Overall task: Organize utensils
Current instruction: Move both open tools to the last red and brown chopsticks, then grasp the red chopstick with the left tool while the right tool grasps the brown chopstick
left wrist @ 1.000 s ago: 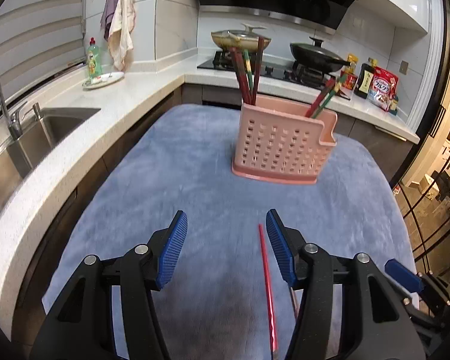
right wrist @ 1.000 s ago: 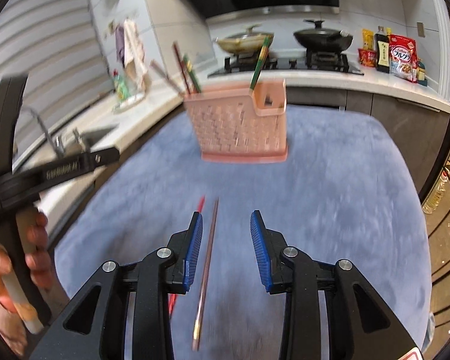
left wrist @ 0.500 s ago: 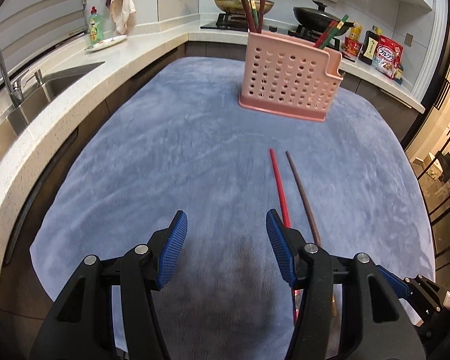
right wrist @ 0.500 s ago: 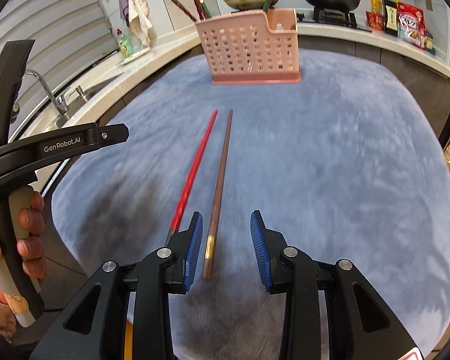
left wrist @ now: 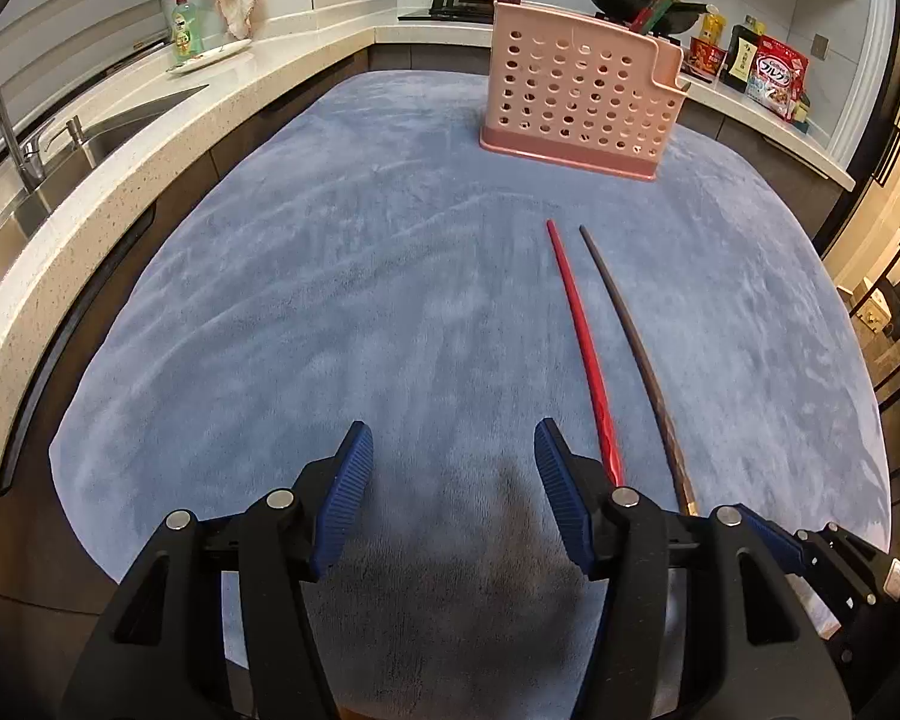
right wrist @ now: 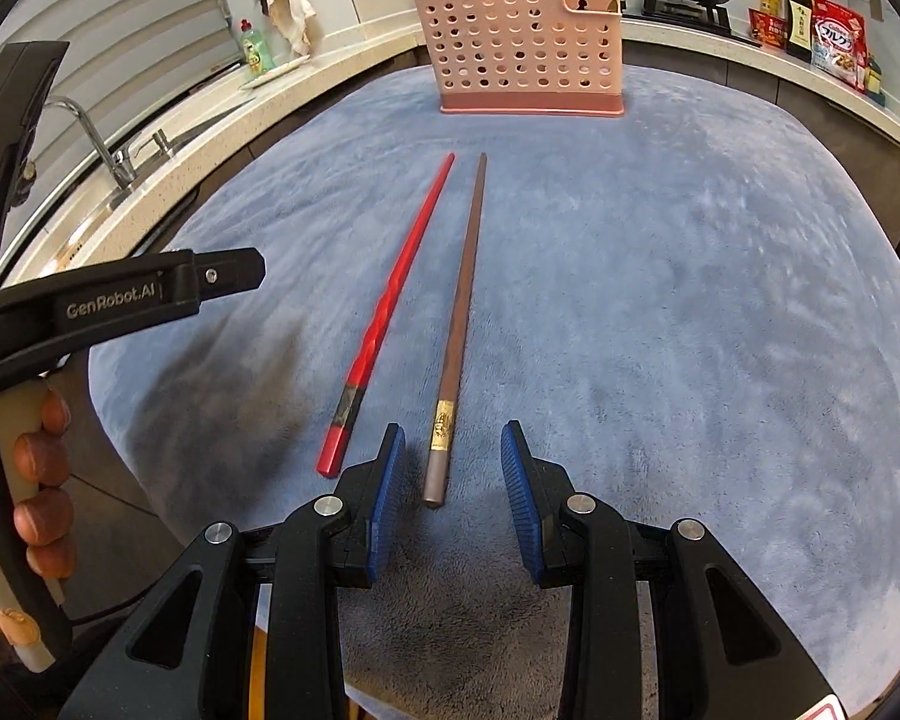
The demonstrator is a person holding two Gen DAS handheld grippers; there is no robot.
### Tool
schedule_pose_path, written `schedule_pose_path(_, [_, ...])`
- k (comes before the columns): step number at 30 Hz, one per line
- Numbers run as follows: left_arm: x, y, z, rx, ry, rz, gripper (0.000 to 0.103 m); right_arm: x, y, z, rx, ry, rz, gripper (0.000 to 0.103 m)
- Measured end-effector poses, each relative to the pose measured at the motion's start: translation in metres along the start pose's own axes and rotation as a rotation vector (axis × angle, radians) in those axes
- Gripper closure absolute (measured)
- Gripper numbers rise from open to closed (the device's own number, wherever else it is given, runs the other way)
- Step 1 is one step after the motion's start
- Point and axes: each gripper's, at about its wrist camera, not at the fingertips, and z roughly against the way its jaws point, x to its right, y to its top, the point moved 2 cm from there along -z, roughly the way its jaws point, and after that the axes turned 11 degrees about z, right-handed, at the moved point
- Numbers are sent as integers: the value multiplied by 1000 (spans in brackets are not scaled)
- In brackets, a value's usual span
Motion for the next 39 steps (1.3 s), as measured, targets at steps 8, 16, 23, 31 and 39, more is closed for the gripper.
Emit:
schedule_pose_path(8, [3,-10,-1,-15,1,-18,45,-1,-6,-3,-8,-43,38,88])
schedule_pose_path(16, [13,-18,-1,-22,-9,-49,36,11,-12,3,0,-71,3,96])
schedule_pose_path(23, [28,-33,-5,-59,-43,-85,25,35,-22,12,1,-93,-82,96])
schedule_pose_path(31, [43,-47,-17,-90,-44,-127,26,40,-27,14,3,-88,-105,96])
schedule_pose_path(39, [43,-52,-23,-88,-23,-134,39,41,-27,14,4,-83,-109,96])
